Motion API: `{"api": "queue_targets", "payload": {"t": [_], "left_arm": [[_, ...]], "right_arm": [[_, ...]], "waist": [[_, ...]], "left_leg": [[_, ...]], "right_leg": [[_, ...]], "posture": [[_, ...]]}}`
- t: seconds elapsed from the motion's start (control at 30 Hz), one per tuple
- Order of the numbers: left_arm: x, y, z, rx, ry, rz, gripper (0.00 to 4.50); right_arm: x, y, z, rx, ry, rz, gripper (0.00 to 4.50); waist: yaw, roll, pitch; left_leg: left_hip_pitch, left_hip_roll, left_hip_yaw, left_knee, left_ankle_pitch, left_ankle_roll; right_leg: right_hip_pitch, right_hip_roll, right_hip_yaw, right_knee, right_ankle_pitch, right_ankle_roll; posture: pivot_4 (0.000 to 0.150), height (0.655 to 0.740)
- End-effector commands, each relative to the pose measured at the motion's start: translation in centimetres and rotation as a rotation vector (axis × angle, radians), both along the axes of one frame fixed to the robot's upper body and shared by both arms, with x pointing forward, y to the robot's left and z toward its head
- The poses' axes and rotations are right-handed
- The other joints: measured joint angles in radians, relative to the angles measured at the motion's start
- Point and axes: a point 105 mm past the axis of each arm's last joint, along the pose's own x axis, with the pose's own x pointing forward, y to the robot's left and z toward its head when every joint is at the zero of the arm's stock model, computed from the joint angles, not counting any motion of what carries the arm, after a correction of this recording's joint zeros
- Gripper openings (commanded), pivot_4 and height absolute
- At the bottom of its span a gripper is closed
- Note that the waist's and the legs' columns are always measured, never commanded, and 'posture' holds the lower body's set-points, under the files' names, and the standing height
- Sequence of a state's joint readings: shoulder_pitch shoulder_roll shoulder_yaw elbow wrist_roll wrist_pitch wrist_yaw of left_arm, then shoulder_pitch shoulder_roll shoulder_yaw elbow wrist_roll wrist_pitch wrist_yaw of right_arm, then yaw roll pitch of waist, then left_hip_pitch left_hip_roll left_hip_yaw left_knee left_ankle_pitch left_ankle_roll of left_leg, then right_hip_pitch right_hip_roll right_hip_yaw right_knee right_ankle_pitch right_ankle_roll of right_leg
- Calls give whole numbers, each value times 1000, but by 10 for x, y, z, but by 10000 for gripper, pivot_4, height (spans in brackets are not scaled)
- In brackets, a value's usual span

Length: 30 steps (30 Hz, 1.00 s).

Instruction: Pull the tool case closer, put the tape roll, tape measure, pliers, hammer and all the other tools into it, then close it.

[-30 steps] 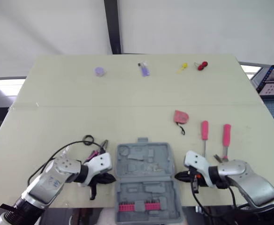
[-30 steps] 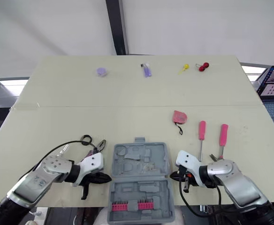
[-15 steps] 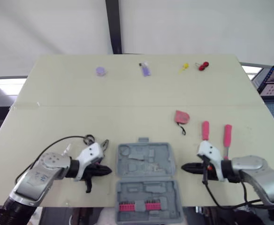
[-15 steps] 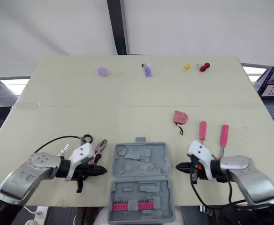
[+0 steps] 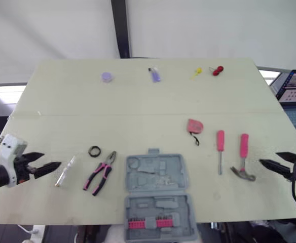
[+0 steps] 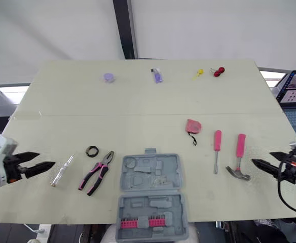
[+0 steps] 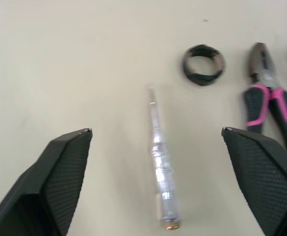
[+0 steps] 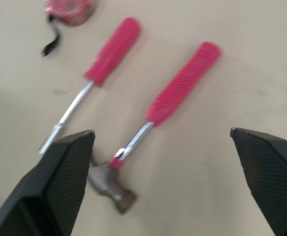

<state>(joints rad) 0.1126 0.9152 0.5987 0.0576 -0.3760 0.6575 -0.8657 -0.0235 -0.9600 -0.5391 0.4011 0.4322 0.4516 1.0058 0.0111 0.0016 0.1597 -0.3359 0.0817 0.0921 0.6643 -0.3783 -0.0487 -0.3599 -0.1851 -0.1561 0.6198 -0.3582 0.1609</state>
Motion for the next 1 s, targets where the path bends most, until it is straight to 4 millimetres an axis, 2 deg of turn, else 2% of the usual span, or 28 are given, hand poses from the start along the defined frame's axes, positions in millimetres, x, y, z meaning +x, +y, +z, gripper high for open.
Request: {"api": "queue_targets", "payload": {"t": [0.03, 0.13, 0.2, 0.53, 0.73, 0.8, 0.9, 0.93, 1.0], "left_arm": [[-11, 47, 4, 66, -89, 194, 45000], [-15, 65, -2, 65, -125, 285, 45000], [-16, 69, -9, 65, -135, 320, 45000], [-9, 58, -19, 52, -149, 293, 45000], [-1, 43, -14, 33, -181, 230, 45000], [5, 29, -10, 4, -206, 164, 45000], [19, -13, -4, -56, -234, -14, 45000], [24, -26, -1, -82, -245, -71, 45000], [35, -54, 6, -106, -257, -219, 45000]], "right_arm": [[-5, -34, -1, -36, -66, -152, 44798], [-5, -46, -10, -43, -77, -214, 44798], [-3, -49, -14, -44, -88, -237, 44798], [3, -47, -15, -41, -106, -226, 44798], [3, -39, -13, -28, -101, -173, 44798], [3, -30, -11, -15, -103, -127, 44798], [11, -1, 4, 36, -145, -1, 44798], [15, 12, 11, 62, -163, 44, 44798], [25, 58, 27, 89, -178, 211, 44798]], "waist": [[-6, 0, 0], [-17, 0, 0], [-21, 0, 0], [-43, 0, 0], [-40, 0, 0], [-40, 0, 0], [-38, 0, 0], [-39, 0, 0], [-38, 0, -1]], "left_leg": [[0, 0, 0, 0, 0, 0], [0, 0, 0, -1, 0, 0], [0, 0, 0, -1, 0, 0], [1, 0, 0, -2, 0, 0], [1, 0, 0, -2, 0, 0], [1, 0, 0, -1, 0, 0], [1, 0, 0, -1, 0, 0], [1, 0, 0, -1, 0, 0], [0, 0, 0, 0, 0, 0]], "right_leg": [[0, 0, 0, 0, 0, 0], [0, 0, 0, 0, 0, 0], [0, 0, 0, 0, 0, 0], [0, 0, -1, 0, 0, 0], [0, 0, 0, 0, 0, 0], [0, 0, 0, 0, 0, 0], [1, 0, 0, 0, 0, 0], [1, 0, 0, 0, 0, 0], [1, 0, 0, 1, 0, 0]], "posture": [[1500, 7400], [1500, 7400], [1500, 7400], [1500, 7400], [1500, 7400], [1500, 7400], [1500, 7400], [1500, 7400], [1500, 7400]]}}
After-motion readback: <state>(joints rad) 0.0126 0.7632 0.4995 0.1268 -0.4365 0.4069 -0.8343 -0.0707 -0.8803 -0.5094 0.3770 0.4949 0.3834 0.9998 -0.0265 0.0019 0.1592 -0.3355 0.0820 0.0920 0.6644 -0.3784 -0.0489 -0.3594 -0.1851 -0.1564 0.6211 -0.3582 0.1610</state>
